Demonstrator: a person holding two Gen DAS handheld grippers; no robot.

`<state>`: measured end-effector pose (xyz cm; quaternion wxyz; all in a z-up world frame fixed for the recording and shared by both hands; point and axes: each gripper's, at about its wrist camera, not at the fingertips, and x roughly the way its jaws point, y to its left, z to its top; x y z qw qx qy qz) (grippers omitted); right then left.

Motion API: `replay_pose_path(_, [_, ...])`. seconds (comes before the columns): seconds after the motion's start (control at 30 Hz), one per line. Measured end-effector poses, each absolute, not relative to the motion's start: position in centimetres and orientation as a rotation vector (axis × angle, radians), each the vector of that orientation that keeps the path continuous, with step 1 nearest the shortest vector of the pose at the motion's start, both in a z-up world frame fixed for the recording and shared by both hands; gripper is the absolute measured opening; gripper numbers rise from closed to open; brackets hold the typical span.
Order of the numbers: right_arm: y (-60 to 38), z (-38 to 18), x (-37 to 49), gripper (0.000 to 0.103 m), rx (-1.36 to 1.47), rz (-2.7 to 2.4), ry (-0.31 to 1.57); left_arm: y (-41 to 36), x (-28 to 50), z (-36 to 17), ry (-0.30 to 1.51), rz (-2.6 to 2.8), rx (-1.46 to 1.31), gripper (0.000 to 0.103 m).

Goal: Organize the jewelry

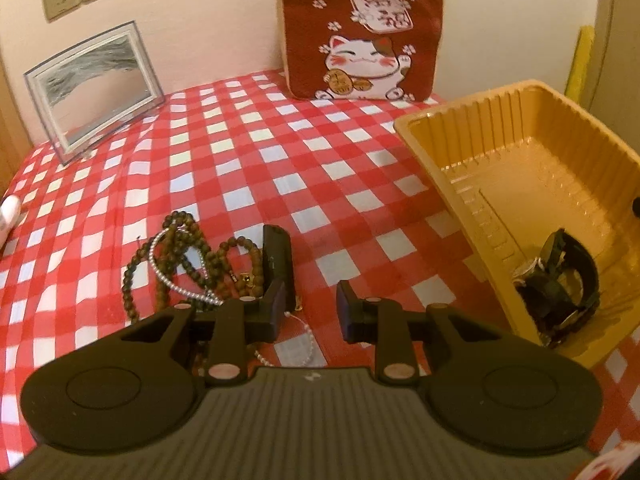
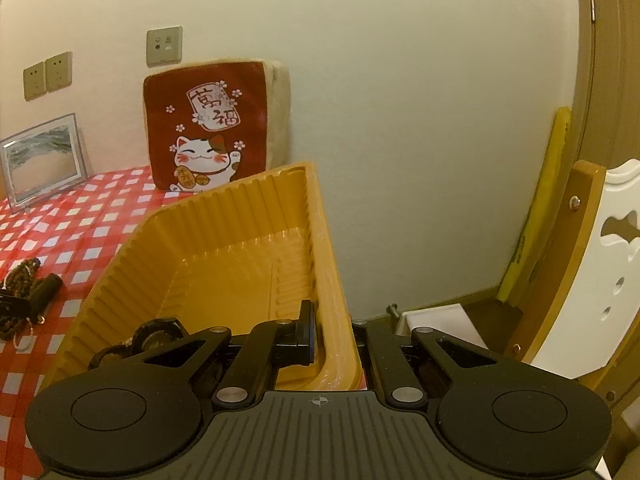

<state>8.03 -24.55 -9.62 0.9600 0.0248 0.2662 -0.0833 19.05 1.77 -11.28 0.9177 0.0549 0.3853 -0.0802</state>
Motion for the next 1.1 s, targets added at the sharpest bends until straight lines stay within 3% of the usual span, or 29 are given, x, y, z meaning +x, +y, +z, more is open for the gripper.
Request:
replay_pose_path(0.33, [-24.7,-9.5,8.4,0.006,0.063,-0.174,0.557,1.3,20.2,-12.9,0.835,-0.194,0.143,0.017])
replay_pose_path(0.9, [-24.8,-9.6,8.6,0.006,0.070,-0.173,0.569,2.0,21.2,-14.3,0.851,-0.112,0.123,0.015])
replay_pose_path(1.1, [-24.8,-9.7,8.6,0.006,0.071,-0.173,0.570,1.9,21.4,-14.4,0.852,-0.114,0.117,0.007])
